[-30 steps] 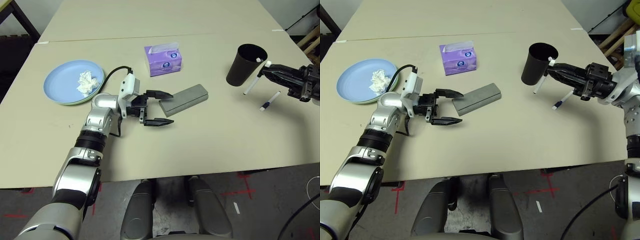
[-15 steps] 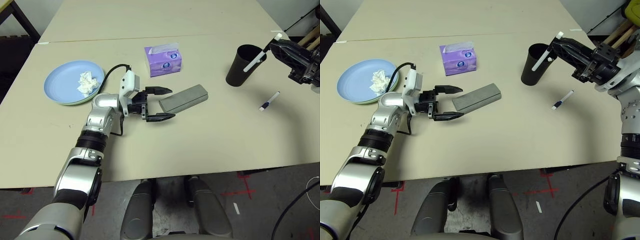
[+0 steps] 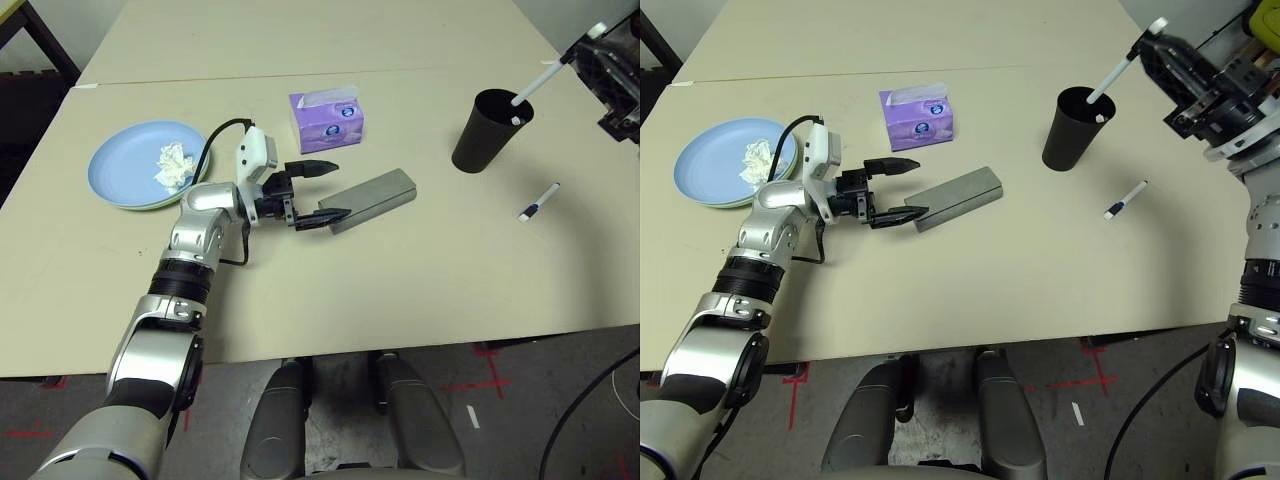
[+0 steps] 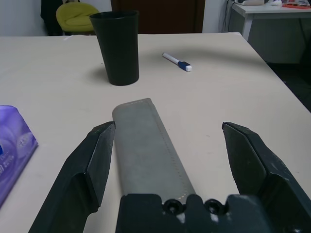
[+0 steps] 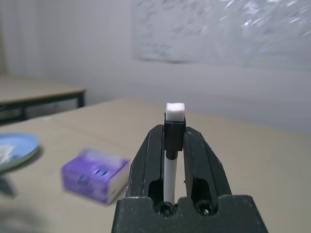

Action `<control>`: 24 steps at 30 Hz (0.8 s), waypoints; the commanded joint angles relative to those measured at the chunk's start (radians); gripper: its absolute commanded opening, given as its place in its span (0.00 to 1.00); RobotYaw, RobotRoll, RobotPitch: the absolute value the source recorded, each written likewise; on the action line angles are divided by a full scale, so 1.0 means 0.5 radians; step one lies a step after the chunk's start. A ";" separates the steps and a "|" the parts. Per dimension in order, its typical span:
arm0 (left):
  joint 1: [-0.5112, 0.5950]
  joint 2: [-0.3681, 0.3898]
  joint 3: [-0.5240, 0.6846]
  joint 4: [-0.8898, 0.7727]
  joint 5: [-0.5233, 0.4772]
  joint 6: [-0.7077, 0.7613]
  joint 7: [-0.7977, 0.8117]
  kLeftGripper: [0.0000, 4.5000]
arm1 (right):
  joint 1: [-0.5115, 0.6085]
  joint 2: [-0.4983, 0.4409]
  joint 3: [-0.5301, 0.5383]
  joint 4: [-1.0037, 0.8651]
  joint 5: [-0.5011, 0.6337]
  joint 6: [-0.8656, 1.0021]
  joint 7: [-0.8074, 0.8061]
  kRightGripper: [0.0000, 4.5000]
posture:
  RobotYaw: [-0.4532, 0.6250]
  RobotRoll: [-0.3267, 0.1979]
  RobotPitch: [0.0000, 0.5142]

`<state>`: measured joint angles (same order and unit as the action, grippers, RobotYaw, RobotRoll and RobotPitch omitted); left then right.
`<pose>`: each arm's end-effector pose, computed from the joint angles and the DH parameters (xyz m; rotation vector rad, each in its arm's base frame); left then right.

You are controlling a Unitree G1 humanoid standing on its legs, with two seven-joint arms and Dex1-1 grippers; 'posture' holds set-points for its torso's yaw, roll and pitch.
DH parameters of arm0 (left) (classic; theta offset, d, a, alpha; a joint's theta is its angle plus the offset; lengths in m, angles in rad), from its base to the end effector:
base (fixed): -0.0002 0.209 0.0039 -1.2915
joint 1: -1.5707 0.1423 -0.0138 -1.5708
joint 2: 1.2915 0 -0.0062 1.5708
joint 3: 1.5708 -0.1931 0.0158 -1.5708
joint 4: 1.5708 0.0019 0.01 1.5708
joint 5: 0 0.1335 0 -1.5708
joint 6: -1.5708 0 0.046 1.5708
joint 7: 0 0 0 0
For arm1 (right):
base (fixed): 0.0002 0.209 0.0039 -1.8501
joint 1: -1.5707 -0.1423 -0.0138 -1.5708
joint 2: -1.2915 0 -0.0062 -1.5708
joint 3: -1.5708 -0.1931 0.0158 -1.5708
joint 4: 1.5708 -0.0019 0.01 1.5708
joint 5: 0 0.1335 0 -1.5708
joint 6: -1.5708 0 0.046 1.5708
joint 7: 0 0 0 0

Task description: Organize and tidy the items on the table.

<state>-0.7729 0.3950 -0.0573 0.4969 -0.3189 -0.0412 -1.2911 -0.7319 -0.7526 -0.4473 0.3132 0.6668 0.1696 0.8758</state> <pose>0.3333 0.1936 0.1658 0.2750 -0.2090 -1.3400 0.2673 -0.3352 0.2561 -0.0560 -0.6070 0.5496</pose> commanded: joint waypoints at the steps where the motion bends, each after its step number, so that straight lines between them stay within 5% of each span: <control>1: 0.043 0.015 0.001 -0.064 -0.033 0.049 -0.040 1.00 | 0.017 -0.007 -0.037 0.050 -0.056 -0.071 -0.034 0.09 | 0.42 0.62 0.36; 23: 0.049 0.050 0.004 -0.067 -0.022 0.067 -0.044 1.00 | 0.045 0.203 0.085 0.066 -0.341 -0.357 -0.258 0.09 | 0.43 0.62 0.35; 24: 0.051 0.051 0.004 -0.070 -0.022 0.069 -0.043 1.00 | 0.051 0.211 0.094 0.061 -0.353 -0.356 -0.271 0.17 | 0.43 0.62 0.35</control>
<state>-0.7664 0.4147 -0.0563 0.4816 -0.3256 -0.0119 -1.3025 -0.7179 -0.6501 -0.4054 0.3494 0.5044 -0.0003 0.7497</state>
